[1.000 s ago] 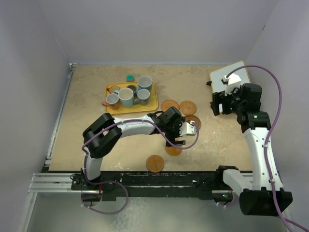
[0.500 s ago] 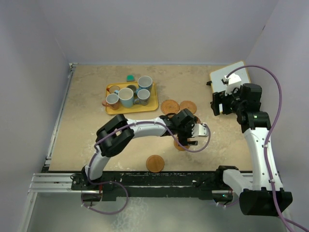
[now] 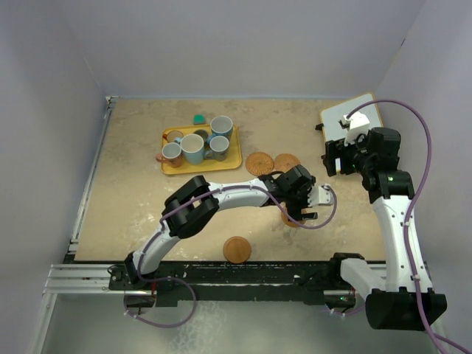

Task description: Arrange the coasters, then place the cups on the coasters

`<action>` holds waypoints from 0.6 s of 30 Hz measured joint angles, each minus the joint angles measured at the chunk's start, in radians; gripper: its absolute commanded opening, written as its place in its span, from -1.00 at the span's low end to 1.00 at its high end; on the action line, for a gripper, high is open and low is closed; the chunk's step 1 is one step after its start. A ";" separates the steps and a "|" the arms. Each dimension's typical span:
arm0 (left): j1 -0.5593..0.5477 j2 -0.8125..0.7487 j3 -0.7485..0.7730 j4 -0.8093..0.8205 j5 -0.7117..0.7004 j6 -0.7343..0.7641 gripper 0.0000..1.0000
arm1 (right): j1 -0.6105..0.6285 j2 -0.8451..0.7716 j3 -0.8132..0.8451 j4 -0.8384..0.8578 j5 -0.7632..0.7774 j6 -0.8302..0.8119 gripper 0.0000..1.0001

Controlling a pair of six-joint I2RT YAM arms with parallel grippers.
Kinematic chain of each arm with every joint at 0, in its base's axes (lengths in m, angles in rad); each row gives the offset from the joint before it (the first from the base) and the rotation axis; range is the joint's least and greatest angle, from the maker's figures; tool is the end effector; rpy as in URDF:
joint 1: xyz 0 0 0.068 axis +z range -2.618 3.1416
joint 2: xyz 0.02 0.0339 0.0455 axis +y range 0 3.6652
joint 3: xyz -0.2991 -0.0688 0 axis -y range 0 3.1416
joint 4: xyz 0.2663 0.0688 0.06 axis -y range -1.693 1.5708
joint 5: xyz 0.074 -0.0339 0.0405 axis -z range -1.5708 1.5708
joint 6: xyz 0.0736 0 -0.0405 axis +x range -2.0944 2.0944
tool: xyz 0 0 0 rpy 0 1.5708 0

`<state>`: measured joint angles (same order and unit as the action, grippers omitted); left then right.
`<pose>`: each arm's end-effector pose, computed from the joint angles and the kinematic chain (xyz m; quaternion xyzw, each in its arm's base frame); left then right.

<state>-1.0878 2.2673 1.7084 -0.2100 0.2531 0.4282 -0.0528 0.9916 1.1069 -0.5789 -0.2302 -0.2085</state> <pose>0.2502 -0.5168 0.1516 0.6637 0.6294 -0.2353 0.3287 0.2447 0.0039 0.3889 -0.1259 0.8378 0.0288 0.5305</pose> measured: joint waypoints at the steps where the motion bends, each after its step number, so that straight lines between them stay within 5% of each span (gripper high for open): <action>1: -0.006 0.004 0.006 -0.002 0.000 0.000 0.82 | 0.000 0.000 0.000 0.000 0.000 0.000 0.59; 18: -0.027 -0.010 0.011 -0.066 -0.003 -0.009 0.82 | 0.000 0.000 0.000 0.000 0.000 0.000 0.59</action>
<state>-1.1152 2.2574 1.7195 -0.2760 0.2497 0.4194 -0.0528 0.9916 1.1069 -0.5789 -0.2302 -0.2085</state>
